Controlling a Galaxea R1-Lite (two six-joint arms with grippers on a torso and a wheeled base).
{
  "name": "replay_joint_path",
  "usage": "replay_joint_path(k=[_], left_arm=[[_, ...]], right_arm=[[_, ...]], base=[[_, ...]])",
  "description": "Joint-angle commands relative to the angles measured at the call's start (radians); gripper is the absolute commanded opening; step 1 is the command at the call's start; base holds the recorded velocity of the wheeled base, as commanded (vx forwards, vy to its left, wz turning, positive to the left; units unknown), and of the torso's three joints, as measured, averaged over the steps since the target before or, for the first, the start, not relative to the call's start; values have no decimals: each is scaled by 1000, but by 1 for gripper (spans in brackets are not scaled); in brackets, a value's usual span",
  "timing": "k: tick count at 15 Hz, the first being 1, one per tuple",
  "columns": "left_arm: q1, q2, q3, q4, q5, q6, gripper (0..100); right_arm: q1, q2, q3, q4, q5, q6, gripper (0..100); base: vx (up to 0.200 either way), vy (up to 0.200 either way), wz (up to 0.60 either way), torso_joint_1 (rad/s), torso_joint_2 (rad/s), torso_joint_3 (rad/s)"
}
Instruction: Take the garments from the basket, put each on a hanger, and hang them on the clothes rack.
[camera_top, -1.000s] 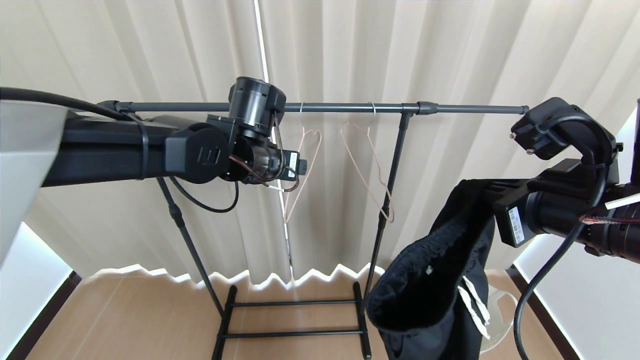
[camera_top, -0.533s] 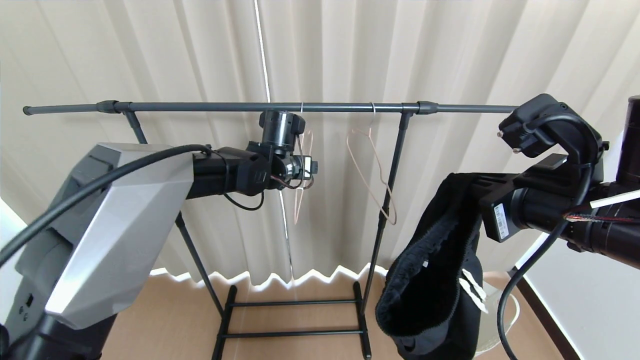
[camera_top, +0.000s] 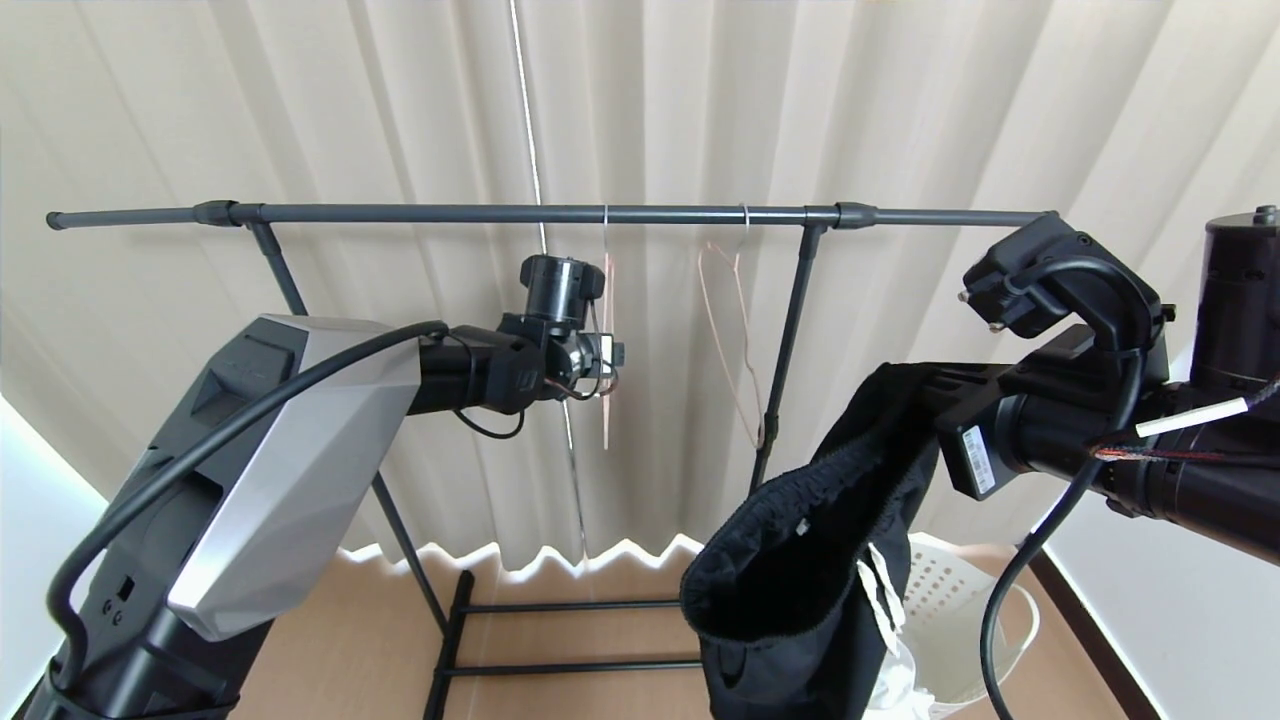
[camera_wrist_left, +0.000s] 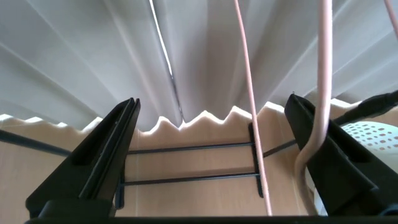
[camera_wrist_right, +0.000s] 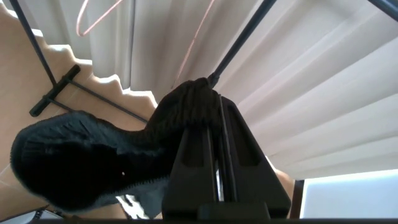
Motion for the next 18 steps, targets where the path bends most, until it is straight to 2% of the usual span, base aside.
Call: replay_joint_path(k=[1, 13, 14, 18], left_arm=[[0, 0, 0, 0, 6, -2, 100], [-15, 7, 0, -26, 12, -1, 100], [-13, 7, 0, -26, 12, -2, 0], [-15, 6, 0, -26, 12, -1, 0]], right_arm=[[1, 4, 2, -1, 1, 0, 0], [1, -1, 0, -1, -1, -2, 0], [1, -1, 0, -1, -3, -2, 0], [1, -1, 2, -1, -1, -2, 0]], base=[[0, 0, 0, 0, 0, 0], [0, 0, 0, 0, 0, 0], [0, 0, 0, 0, 0, 0], [0, 0, 0, 0, 0, 0]])
